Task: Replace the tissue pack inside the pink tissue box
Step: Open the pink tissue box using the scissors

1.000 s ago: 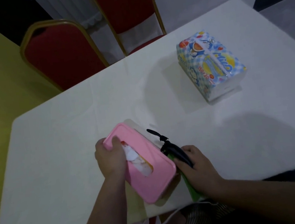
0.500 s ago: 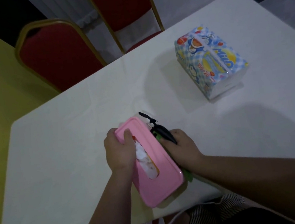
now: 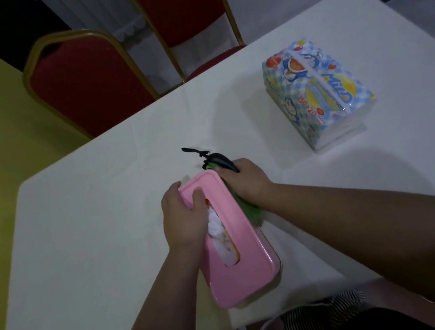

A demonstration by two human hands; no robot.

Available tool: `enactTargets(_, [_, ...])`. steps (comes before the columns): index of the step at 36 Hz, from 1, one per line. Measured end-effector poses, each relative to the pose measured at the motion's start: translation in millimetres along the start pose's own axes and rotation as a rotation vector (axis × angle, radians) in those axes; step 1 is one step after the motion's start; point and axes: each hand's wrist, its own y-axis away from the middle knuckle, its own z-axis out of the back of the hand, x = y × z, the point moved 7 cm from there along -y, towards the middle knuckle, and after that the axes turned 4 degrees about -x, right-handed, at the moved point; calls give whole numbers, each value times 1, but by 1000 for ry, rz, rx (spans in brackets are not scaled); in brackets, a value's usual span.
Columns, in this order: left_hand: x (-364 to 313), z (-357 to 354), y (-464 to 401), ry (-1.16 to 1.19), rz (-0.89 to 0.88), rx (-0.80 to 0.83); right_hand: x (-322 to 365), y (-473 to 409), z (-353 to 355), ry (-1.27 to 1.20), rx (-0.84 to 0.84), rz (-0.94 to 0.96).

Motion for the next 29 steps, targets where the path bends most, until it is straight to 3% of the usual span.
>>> enactTargets(5, [-25,-15,-6,36,-87,187,-11,16,27,-86,-80,-35])
enactTargets(12, [-66,-39,-7,-132,-329,556,-38,66,58,-56,-351,-24])
enactTargets(18, [-88,-54,16,-414,-523,839,-65,104,52,-60,-320,43])
enactTargets(23, [-92,-50,23,-632,-683,774,-76,117,49,-87,-335,55])
enactTargets(29, [-56,-41,40,-628,-355,572,-69,117,57,-60,-330,70])
